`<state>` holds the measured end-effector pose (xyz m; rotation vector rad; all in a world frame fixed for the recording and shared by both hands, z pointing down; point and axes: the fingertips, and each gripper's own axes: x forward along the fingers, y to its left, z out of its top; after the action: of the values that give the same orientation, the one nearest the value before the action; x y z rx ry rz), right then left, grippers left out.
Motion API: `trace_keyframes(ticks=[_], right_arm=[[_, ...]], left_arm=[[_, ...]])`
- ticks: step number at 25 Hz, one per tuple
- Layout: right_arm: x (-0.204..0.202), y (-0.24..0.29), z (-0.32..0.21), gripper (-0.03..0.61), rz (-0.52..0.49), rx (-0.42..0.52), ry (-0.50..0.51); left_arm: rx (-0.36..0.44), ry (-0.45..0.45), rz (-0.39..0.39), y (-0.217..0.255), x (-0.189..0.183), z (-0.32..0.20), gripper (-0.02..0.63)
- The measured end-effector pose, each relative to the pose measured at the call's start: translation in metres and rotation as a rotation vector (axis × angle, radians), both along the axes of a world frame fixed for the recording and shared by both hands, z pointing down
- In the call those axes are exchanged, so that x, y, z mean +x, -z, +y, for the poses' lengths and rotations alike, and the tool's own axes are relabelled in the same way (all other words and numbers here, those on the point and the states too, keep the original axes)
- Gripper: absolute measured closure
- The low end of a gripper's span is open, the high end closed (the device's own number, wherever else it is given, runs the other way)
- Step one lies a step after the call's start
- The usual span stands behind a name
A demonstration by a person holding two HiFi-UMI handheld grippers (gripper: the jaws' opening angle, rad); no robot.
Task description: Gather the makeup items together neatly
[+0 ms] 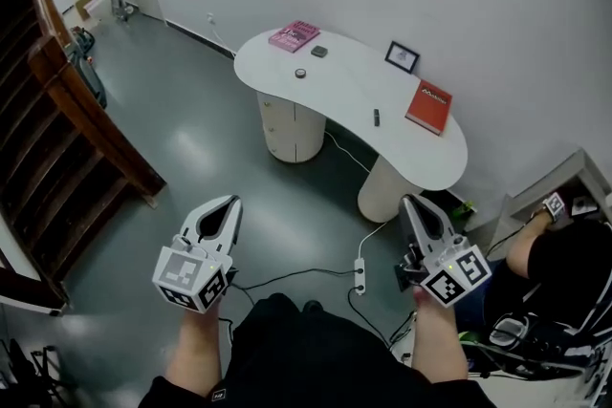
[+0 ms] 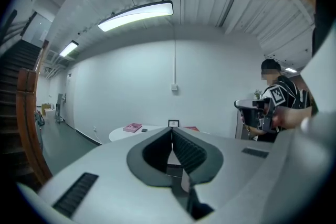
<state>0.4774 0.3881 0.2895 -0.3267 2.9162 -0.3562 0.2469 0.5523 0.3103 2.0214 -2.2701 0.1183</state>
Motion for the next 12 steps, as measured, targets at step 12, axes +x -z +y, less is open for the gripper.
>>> trace_keyframes(ticks=[12], right_arm=[[-0.051,-0.022,-0.022,0.541,0.046,-0.018,0.100]], left_arm=[[-0.004,0.049,0.003,-0.009,-0.036,-0.020,0.601]])
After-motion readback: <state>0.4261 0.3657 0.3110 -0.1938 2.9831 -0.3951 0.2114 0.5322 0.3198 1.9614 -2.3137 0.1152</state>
